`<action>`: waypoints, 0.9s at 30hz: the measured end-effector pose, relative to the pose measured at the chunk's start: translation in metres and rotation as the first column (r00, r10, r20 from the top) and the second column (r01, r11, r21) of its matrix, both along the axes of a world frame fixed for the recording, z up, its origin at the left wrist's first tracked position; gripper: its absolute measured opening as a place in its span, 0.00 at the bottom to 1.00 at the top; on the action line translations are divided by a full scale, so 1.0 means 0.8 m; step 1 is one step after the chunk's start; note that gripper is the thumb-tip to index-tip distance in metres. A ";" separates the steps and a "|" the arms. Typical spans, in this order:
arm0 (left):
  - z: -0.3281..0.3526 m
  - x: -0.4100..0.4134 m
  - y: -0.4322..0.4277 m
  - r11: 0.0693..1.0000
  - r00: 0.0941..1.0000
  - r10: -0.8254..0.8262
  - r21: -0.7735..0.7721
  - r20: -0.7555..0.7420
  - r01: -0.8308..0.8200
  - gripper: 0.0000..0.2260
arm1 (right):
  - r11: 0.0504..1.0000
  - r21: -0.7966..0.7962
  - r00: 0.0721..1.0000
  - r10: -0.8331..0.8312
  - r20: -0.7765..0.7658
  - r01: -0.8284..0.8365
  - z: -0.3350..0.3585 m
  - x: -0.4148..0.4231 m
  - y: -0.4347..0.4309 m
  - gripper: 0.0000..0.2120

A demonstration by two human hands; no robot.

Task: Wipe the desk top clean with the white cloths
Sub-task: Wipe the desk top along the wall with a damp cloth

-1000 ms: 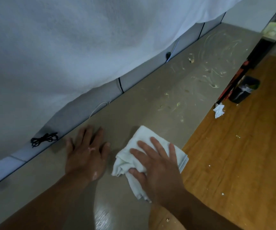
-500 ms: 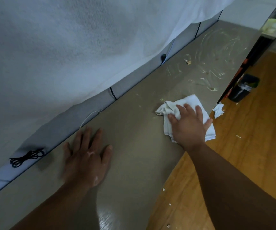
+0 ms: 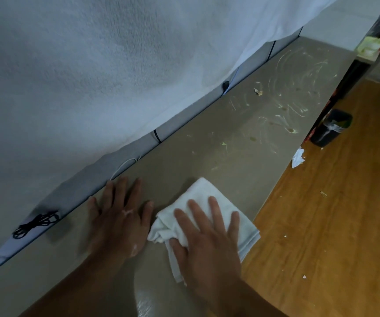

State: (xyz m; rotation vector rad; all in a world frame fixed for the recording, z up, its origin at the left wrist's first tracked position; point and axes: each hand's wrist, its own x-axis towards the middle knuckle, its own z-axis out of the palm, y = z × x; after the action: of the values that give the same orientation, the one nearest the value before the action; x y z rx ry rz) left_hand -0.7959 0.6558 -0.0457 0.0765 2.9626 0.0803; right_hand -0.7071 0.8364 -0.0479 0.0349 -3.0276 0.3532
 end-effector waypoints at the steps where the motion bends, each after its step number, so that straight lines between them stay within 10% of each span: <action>1: 0.000 0.000 -0.001 1.000 1.000 -0.005 0.003 -0.001 0.005 0.36 | 0.999 0.004 0.999 0.037 0.009 -0.037 0.002 -0.005 0.007 0.24; 27: 0.005 0.001 -0.004 1.000 1.000 -0.004 0.013 0.027 0.003 0.29 | 0.993 -0.072 0.992 -0.091 0.082 0.097 0.020 -0.097 0.073 0.28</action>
State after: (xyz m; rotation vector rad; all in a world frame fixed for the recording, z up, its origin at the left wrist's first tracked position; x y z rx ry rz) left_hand -0.7953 0.6523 -0.0420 0.0818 2.9355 0.0989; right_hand -0.7849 0.8950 -0.0323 -0.1296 -3.0764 0.4716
